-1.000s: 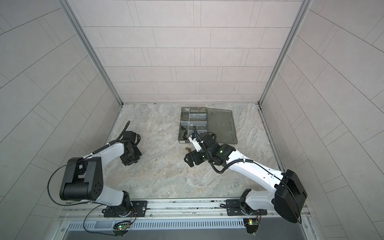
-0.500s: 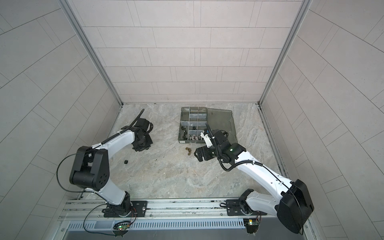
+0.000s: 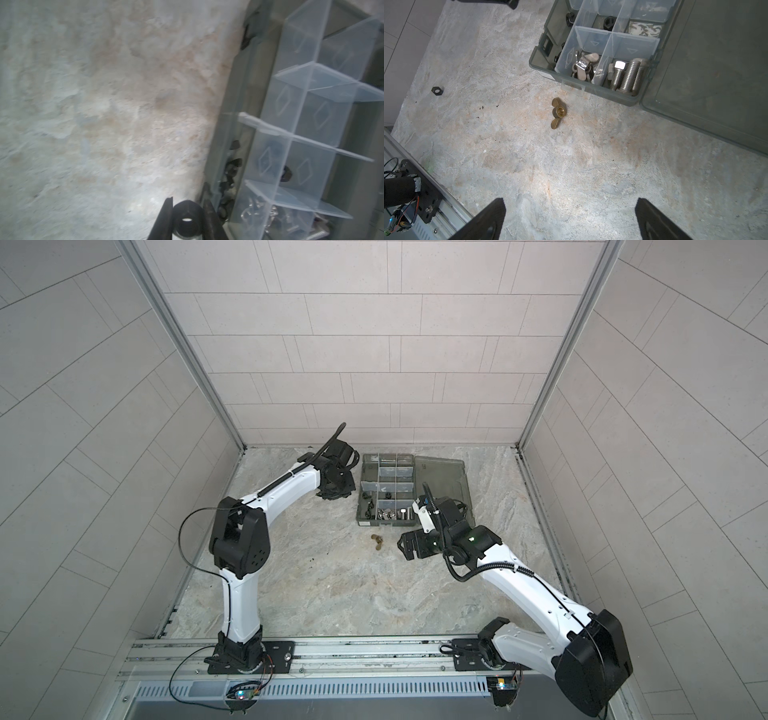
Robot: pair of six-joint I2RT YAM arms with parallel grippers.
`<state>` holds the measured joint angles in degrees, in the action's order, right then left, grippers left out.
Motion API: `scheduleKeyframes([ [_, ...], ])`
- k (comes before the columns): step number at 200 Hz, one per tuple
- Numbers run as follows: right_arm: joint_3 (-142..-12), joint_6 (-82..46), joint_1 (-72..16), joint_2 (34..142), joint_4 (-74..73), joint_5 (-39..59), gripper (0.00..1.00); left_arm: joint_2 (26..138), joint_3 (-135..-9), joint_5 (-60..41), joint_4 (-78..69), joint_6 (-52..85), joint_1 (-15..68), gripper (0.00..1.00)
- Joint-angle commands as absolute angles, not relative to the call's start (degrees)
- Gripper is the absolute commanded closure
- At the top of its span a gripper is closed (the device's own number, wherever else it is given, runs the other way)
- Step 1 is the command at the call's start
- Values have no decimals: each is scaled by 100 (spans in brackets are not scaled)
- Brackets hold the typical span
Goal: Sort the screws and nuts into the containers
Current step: 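Lift the black hex nut and carry it with the left gripper to the organizer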
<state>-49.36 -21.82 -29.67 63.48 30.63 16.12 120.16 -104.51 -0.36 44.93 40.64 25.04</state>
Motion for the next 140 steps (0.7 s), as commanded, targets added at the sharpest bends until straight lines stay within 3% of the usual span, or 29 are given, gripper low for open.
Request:
scheduleKeyframes([
  [1, -4874, -2118, -2901, 6183, 3262, 1565, 1, 12553, -11254, -294, 4862, 4034, 2563, 85],
  [61, -4871, -2101, -2778, 6204, 3340, 1530, 1, 13672, -12973, -725, 4913, 4122, 2902, 84],
  [140, -4872, -2091, -2674, 6354, 3331, 1580, 1, 14214, -13295, -1177, 4466, 4570, 3190, 82],
])
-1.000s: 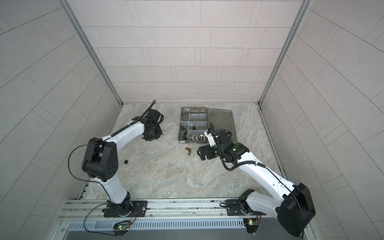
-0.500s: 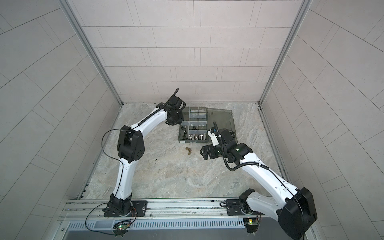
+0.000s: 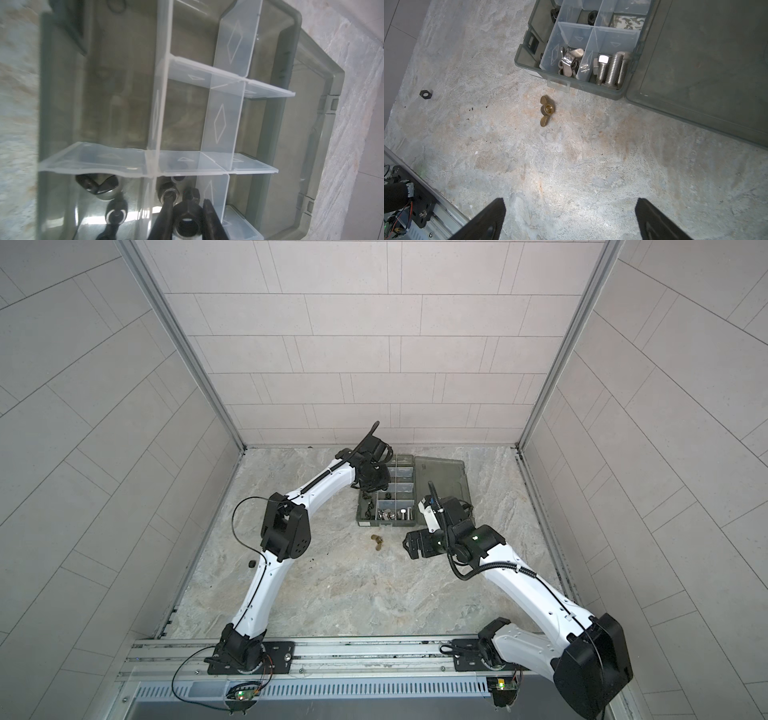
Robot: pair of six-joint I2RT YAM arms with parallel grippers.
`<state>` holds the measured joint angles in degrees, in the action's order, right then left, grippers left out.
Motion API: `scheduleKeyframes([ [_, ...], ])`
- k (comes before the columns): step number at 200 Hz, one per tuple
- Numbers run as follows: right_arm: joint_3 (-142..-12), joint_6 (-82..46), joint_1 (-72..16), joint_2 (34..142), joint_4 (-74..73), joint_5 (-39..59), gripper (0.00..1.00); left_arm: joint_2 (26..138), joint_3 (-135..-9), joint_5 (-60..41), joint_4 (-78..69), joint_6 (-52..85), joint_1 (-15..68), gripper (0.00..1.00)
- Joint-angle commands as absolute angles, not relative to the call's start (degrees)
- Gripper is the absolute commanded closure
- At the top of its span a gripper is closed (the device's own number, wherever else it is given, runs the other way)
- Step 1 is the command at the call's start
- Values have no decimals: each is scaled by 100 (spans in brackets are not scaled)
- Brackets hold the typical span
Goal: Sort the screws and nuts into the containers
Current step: 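Lift the black hex nut and carry it with the left gripper to the organizer, then open the left gripper to drop the black hex nut into a compartment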
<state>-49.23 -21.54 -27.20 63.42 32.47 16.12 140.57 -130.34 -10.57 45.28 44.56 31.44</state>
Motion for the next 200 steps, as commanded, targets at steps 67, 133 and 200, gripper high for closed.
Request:
scheduleKeyframes([
  [67, -4869, -2087, -2628, 6437, 3296, 1643, 1, 14052, -13317, -1222, 4422, 4468, 3249, 45],
  [133, -4928, -2061, -2685, 6315, 3329, 1429, 1, 12099, -11746, -1000, 3823, 3952, 3329, 41],
  [200, -5032, -2421, -3493, 7339, 2887, 1002, 1, 7671, -6930, 911, 3322, 3643, 3319, 40],
])
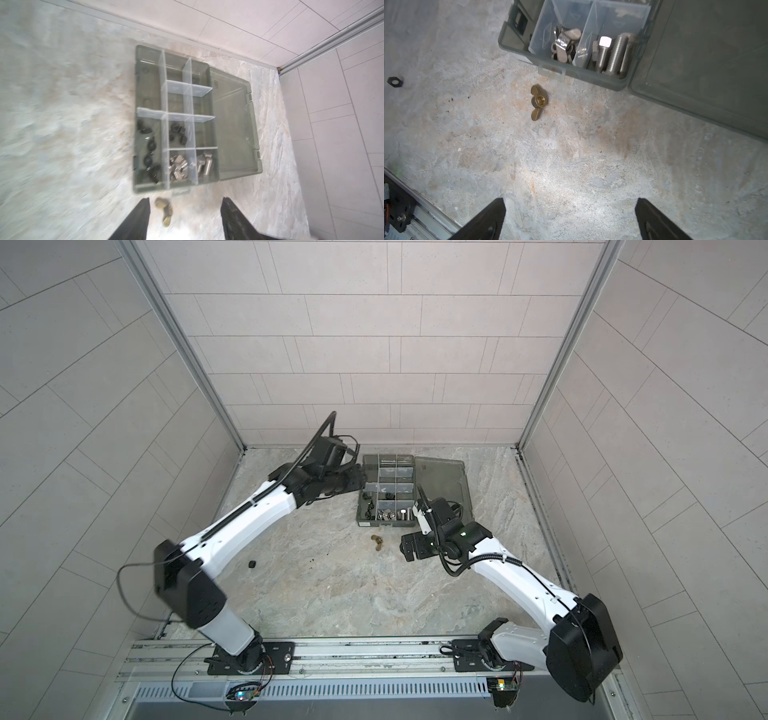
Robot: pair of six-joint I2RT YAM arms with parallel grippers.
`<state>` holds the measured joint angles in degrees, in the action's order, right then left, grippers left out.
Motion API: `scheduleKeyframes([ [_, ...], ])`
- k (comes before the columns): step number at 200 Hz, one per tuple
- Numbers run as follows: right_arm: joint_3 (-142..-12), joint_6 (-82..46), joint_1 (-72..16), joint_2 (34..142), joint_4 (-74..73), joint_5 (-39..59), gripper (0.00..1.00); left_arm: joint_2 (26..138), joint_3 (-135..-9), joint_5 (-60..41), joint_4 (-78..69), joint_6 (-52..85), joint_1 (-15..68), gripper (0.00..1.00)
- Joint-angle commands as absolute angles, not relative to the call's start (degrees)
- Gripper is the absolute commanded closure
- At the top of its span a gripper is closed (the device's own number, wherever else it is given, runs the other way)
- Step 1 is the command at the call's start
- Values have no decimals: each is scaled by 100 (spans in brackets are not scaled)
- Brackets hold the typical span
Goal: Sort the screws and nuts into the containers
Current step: 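Open the left gripper to drop the black hex nut into a compartment, then lower the right gripper onto the brass wing nut while the left gripper withdraws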
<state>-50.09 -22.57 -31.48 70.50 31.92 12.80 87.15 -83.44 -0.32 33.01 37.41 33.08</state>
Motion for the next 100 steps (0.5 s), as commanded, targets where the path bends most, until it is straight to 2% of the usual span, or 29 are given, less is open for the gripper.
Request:
scheduleKeyframes([
  [1, -5034, -2423, -3518, 7352, 2867, 980, 1, 7597, -6862, 930, 3322, 3667, 3321, 40],
  [32, -5330, -2501, -3849, 8159, 2758, 748, 4, 5706, -5487, 1293, 4107, 3983, 3300, 34],
  [72, -5949, -2323, -3949, 9333, 2810, 692, 33, 4091, -5060, 1230, 5279, 4121, 3296, 34],
  [100, -6137, -2294, -4033, 9794, 2526, 655, 42, 3346, -4901, 940, 5623, 4327, 3298, 33],
])
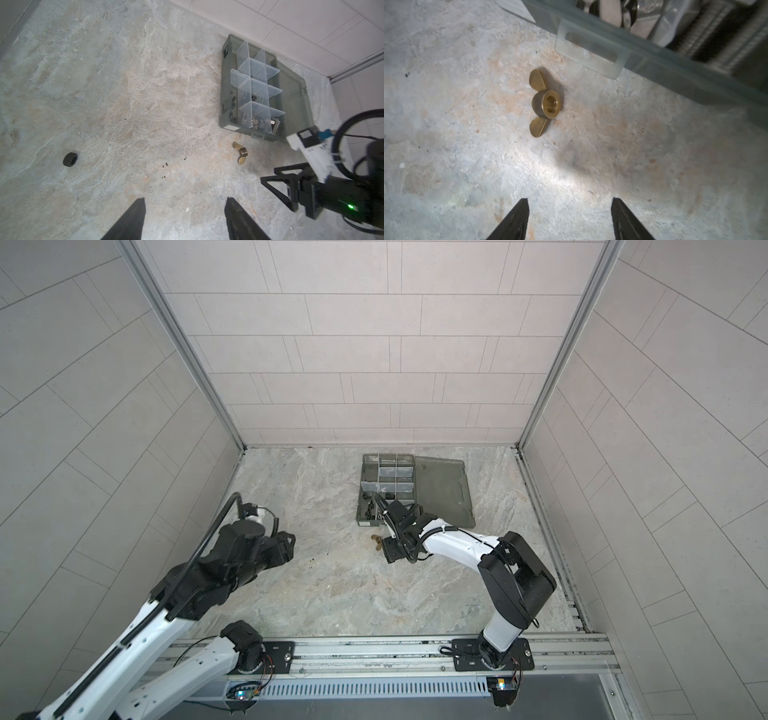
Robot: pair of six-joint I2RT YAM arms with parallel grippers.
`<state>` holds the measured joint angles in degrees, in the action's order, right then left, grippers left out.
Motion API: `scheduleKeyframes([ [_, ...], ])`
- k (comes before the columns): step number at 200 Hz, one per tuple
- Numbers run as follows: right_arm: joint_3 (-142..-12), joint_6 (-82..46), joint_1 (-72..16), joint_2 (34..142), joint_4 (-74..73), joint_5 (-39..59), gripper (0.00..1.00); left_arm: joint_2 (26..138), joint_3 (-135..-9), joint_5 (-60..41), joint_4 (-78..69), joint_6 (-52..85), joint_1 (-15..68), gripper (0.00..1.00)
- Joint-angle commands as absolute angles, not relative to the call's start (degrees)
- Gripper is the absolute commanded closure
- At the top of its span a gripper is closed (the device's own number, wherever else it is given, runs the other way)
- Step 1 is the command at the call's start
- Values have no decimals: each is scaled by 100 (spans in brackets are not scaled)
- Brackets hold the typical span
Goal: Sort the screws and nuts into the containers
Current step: 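Lower the right gripper onto the brass wing nut while the left gripper withdraws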
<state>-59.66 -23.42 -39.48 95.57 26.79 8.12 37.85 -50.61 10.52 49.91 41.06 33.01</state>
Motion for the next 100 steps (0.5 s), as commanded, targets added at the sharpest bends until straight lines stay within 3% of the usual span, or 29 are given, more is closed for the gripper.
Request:
scheduleKeyframes([
  [1, -6145, -2294, -4034, 9815, 2520, 653, 42, 3321, -4898, 922, 5633, 4335, 3297, 33],
  [45, -6423, -2277, -4098, 10178, 2381, 589, 45, 2797, -4815, 427, 5901, 4373, 3304, 32],
  [100, -6902, -2172, -4114, 10642, 2409, 504, 49, 3142, -5017, -264, 5861, 3903, 3304, 31],
])
